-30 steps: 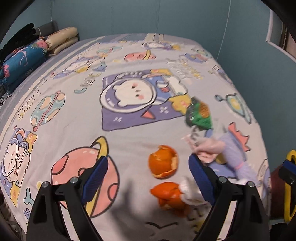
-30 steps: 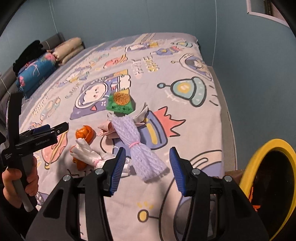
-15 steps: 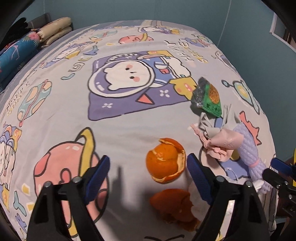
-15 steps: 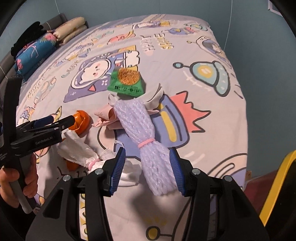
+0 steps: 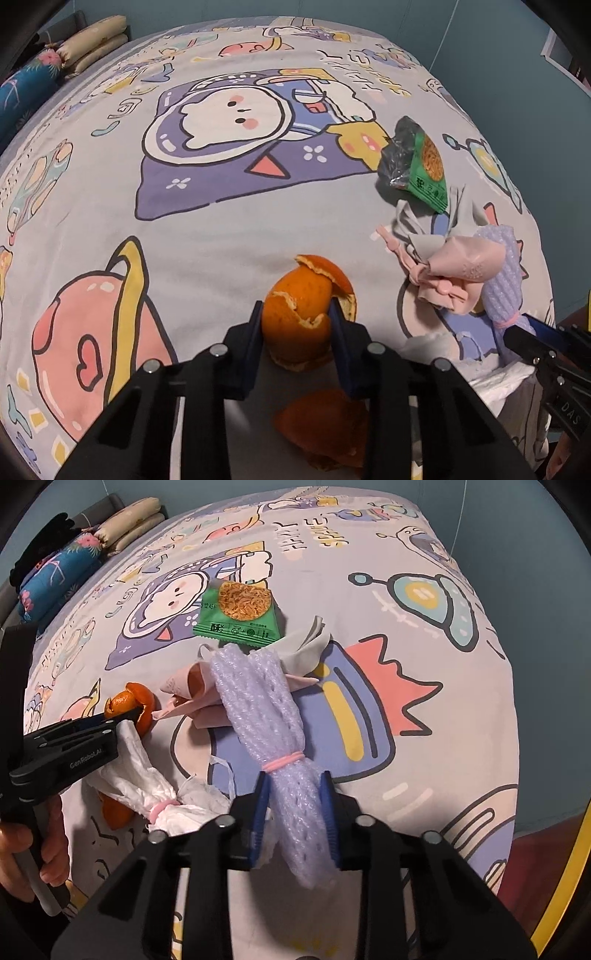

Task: Collect trash
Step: 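Grasp the orange peel with the left tool while the right tool grasps another purple net, then carry the orange peel with the left tool while the right tool carries the purple net to the bin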

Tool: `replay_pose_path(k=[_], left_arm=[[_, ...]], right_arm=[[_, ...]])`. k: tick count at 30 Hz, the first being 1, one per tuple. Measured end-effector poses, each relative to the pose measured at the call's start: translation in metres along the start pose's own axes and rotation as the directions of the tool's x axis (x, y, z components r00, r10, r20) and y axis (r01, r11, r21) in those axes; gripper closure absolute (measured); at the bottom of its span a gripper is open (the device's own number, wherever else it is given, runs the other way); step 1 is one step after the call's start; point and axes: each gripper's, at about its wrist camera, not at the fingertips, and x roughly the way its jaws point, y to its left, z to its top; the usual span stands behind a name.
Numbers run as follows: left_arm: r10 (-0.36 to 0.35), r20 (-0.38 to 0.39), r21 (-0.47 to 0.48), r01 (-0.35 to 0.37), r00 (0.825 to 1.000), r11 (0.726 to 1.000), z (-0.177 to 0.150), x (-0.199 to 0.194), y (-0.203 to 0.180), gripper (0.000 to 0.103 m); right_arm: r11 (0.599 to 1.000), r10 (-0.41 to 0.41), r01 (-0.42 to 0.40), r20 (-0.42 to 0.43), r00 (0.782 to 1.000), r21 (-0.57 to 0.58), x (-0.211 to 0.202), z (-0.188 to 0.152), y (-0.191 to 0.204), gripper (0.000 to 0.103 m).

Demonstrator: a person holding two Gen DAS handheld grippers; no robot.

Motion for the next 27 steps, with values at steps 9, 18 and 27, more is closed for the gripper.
replay_pose_path(k=[9, 18, 27], left_arm=[[-0.035, -0.008, -0.055, 0.035, 0.999, 0.998, -0.005, -0.008, 0.013, 0.076], [-0.047, 0.010, -0.093, 0.048, 0.999, 0.995, -0.013, -0.027, 0.022, 0.076], [-0.051, 0.078, -0.096, 0.059, 0.996, 0.994, -0.018, -0.065, 0.030, 0.076]], right_arm=[[0.999, 0.005, -0.005, 0.005, 1.000, -0.038, -0.010, -0.015, 0.016, 0.088], [0.998, 0.030, -0.031, -0.010, 1.000, -0.063, -0.028, -0.042, 0.030, 0.088], [0.995, 0.056, -0.055, 0.001, 0.998, -0.088, -0.052, -0.067, 0.047, 0.089]])
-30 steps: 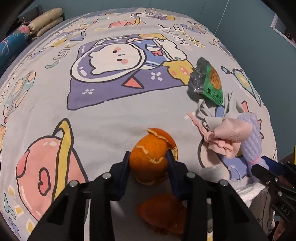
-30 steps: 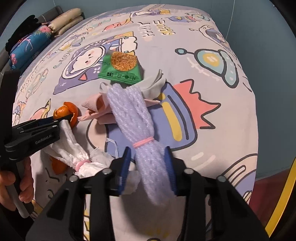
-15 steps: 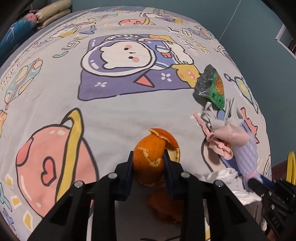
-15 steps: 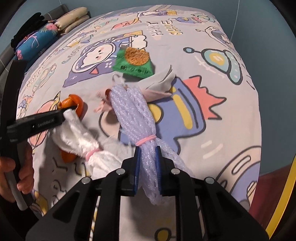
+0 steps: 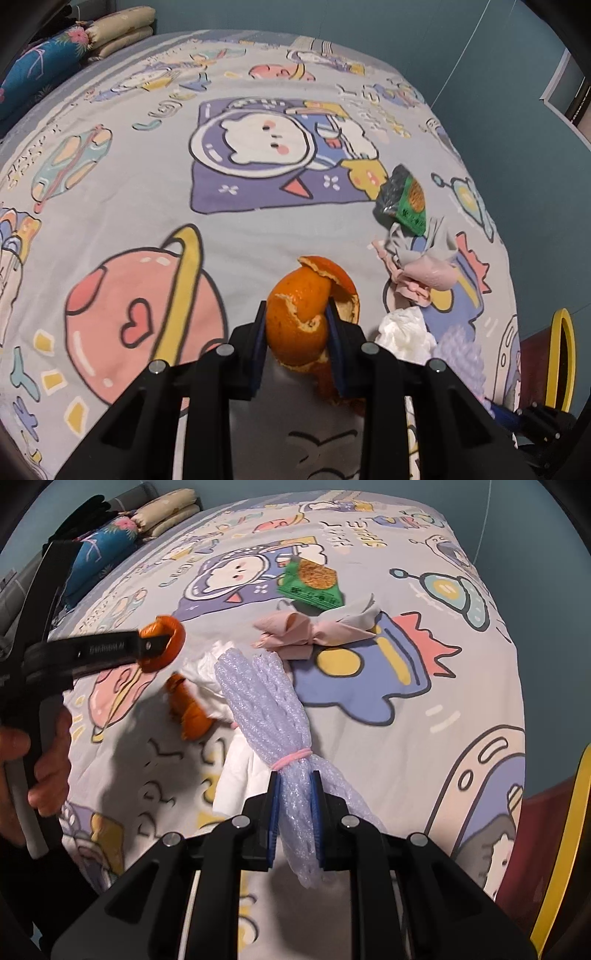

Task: Collect trash
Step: 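Carry the orange peel with the left tool while the right tool carries the purple net to the bin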

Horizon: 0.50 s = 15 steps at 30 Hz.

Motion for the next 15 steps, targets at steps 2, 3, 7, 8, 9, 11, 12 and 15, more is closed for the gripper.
replay_pose_path(k=[2, 3, 7, 8, 9, 11, 12, 15], left_arm=[[-0.003, 0.013, -0.004, 0.003, 1.000, 1.000, -0.001, -0.009, 0.003, 0.076], [-0.004, 0.017, -0.004, 0.004, 1.000, 1.000, -0.001, -0.012, 0.004, 0.076], [0.000, 0.041, -0.001, 0.000, 0.999, 1.000, -0.002, -0.027, 0.008, 0.076], [0.000, 0.046, -0.001, 0.000, 0.999, 1.000, -0.002, -0.030, 0.008, 0.076], [0.002, 0.053, 0.000, -0.002, 0.999, 1.000, -0.002, -0.034, 0.008, 0.076], [0.005, 0.066, 0.005, -0.005, 0.998, 1.000, -0.002, -0.040, 0.008, 0.076], [0.005, 0.072, 0.006, -0.006, 0.997, 1.000, -0.002, -0.043, 0.008, 0.076], [0.002, 0.081, 0.009, -0.002, 0.997, 1.000, -0.001, -0.050, 0.006, 0.076]], right_arm=[[1.000, 0.008, -0.008, 0.005, 1.000, -0.005, -0.006, -0.003, 0.003, 0.088], [1.000, 0.009, -0.008, 0.012, 1.000, -0.005, -0.010, -0.005, 0.005, 0.088], [1.000, 0.011, -0.011, 0.036, 0.999, -0.006, -0.024, -0.009, 0.007, 0.088], [1.000, 0.012, -0.011, 0.043, 0.999, -0.006, -0.027, -0.010, 0.007, 0.089], [1.000, 0.010, -0.010, 0.053, 0.999, -0.004, -0.032, -0.010, 0.007, 0.088], [1.000, 0.010, -0.009, 0.066, 0.998, -0.004, -0.039, -0.010, 0.006, 0.088], [1.000, 0.006, -0.006, 0.076, 0.997, -0.002, -0.044, -0.009, 0.005, 0.088], [1.000, 0.002, -0.002, 0.097, 0.995, -0.001, -0.055, -0.009, 0.003, 0.088]])
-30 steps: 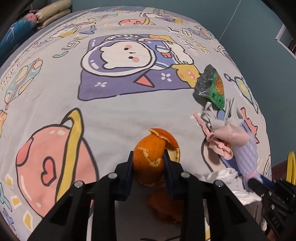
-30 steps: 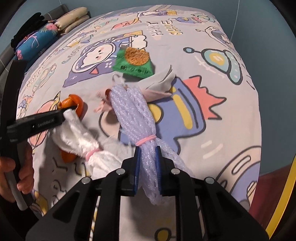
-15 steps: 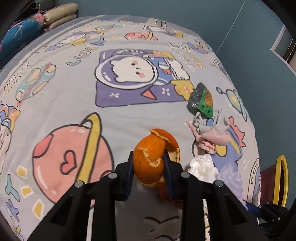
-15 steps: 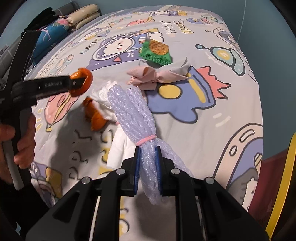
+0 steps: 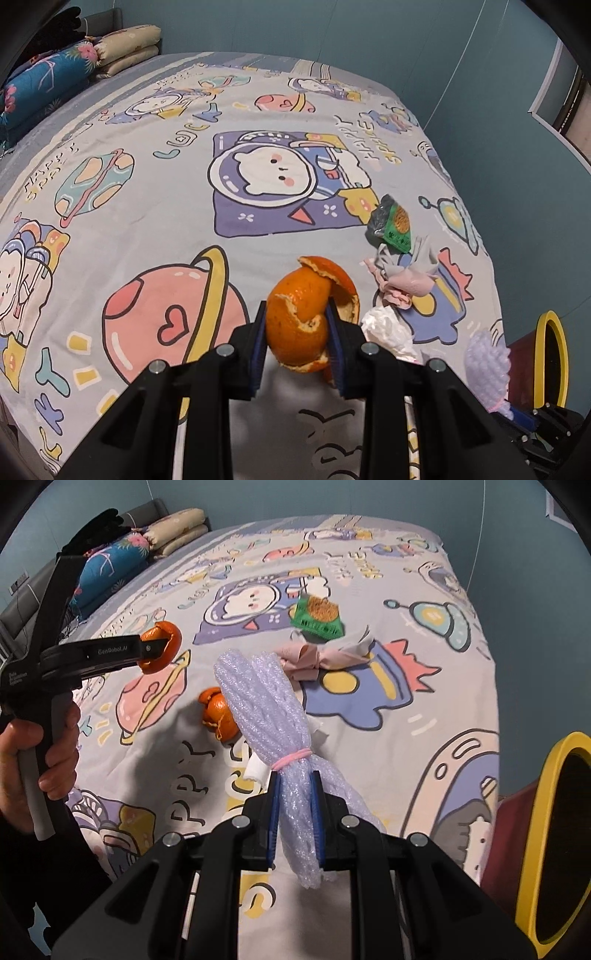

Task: Collect trash
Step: 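Carry the orange peel with the left tool while the right tool carries the purple net to the bin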

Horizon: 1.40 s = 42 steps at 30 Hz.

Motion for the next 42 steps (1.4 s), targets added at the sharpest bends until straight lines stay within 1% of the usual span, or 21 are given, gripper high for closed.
replay_pose_path(k=[8, 12, 17, 22, 27, 36, 42], left_arm=[[-0.006, 0.030, 0.019, 0.005, 1.000, 1.000, 0.004, -0.016, -0.014, 0.076], [-0.015, 0.040, 0.045, 0.013, 0.999, 0.999, 0.004, -0.024, -0.028, 0.076], [-0.046, 0.055, 0.081, 0.042, 0.997, 0.996, 0.003, -0.035, -0.052, 0.076], [-0.085, 0.069, 0.125, 0.076, 0.994, 0.989, 0.003, -0.043, -0.084, 0.076], [-0.127, 0.060, 0.153, 0.117, 0.990, 0.981, 0.002, -0.046, -0.114, 0.076], [-0.193, 0.036, 0.244, 0.179, 0.981, 0.953, -0.008, -0.041, -0.179, 0.076], [-0.242, 0.006, 0.308, 0.229, 0.970, 0.923, -0.019, -0.034, -0.230, 0.076]], right_arm=[[1.000, -0.014, 0.012, 0.068, 0.998, 0.022, -0.030, 0.006, -0.017, 0.088], [0.999, -0.026, 0.021, 0.110, 0.994, 0.042, -0.046, 0.011, -0.031, 0.088], [0.996, -0.045, 0.033, 0.152, 0.987, 0.080, -0.062, 0.015, -0.054, 0.088], [0.992, -0.070, 0.050, 0.174, 0.982, 0.117, -0.073, 0.014, -0.076, 0.088], [0.985, -0.105, 0.075, 0.191, 0.976, 0.158, -0.085, 0.010, -0.102, 0.088], [0.965, -0.161, 0.110, 0.204, 0.966, 0.238, -0.103, -0.006, -0.153, 0.088], [0.944, -0.208, 0.142, 0.205, 0.956, 0.297, -0.116, -0.021, -0.190, 0.088]])
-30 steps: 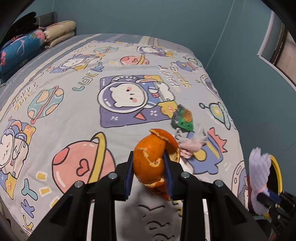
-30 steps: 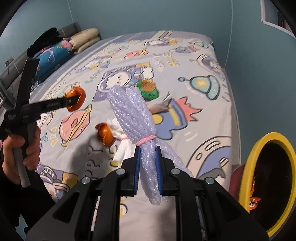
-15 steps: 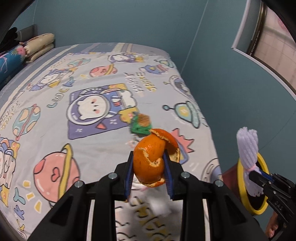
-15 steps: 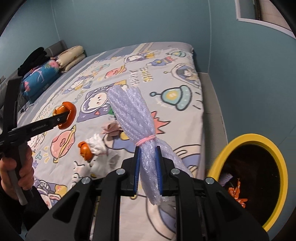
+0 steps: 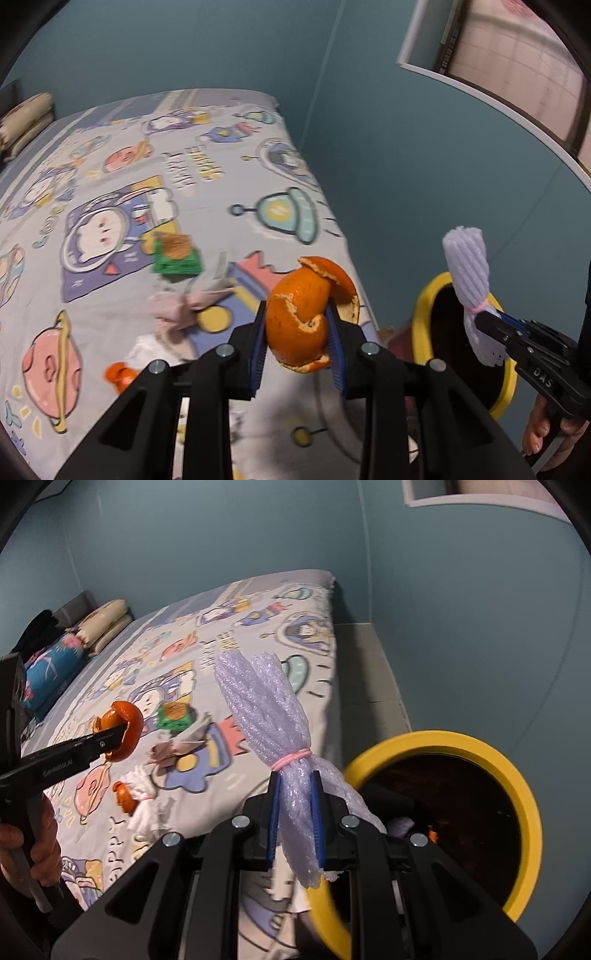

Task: Collect trash
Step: 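Carry the orange peel with the left tool while the right tool carries the purple net to the bin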

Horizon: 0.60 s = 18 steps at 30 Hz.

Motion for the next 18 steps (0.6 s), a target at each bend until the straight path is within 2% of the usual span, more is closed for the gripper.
replay_pose_path(k=[9, 18], left_arm=[[-0.066, -0.026, 0.109, 0.069, 0.997, 0.992, 0.005, 0.030, -0.073, 0.076], [-0.128, -0.067, 0.139, 0.137, 0.989, 0.981, -0.001, 0.058, -0.118, 0.076]], right_arm=[[0.995, -0.061, 0.060, 0.003, 0.998, 0.079, -0.009, -0.004, -0.058, 0.088], [0.987, -0.089, 0.090, -0.015, 0.996, 0.136, -0.008, -0.012, -0.091, 0.088]])
